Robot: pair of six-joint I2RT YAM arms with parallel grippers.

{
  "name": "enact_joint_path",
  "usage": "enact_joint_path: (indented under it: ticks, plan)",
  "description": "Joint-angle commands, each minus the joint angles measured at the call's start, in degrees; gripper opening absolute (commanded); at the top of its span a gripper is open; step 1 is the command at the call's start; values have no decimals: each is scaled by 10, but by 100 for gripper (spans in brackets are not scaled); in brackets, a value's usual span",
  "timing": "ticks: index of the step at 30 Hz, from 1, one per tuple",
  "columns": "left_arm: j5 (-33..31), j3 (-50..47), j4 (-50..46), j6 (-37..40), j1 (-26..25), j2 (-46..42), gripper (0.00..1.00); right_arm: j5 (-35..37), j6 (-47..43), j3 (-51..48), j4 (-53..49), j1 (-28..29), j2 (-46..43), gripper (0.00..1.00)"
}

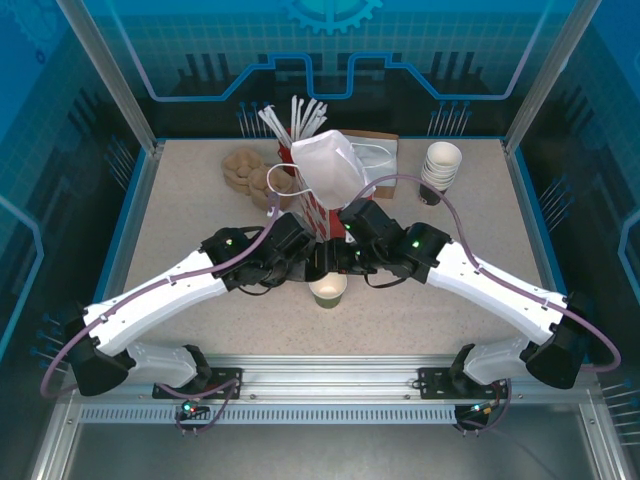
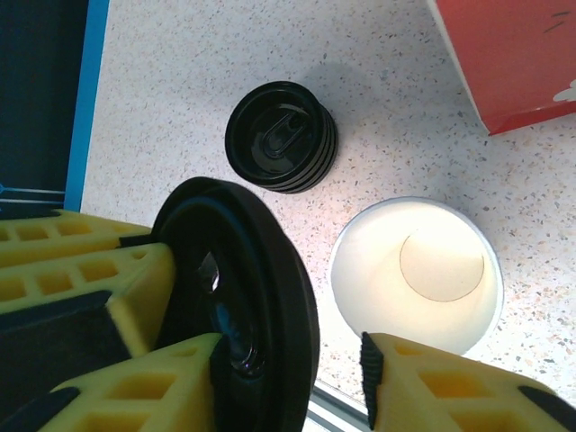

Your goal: Pack the takeout coffee

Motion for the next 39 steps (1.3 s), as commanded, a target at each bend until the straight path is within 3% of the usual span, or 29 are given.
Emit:
enact_joint_path:
  ticks: [1, 10, 15, 20, 23, 32, 39]
  plan:
    - [-10, 22, 4, -11, -6, 4, 15, 3, 2, -8, 6, -9, 5, 42]
    - [-3, 18, 17, -2, -8, 2, 17, -13, 1, -19, 14, -19, 4, 12]
    - [12, -6, 80, 64, -8, -35, 41, -25, -2, -32, -10, -46, -18, 1]
    - [32, -44, 178, 197, -10, -88, 63, -65, -13, -36, -72, -101, -44, 0]
    - [53, -59, 231, 294, -17, -102, 68, -112, -40, -29, -127, -147, -50, 0]
    - [184, -146, 423, 565, -31, -109, 69, -226, -157, -9, -284, -270, -46, 0]
    - [230, -182, 502, 669, -36, -71, 71, -293, -232, -25, -330, -347, -36, 0]
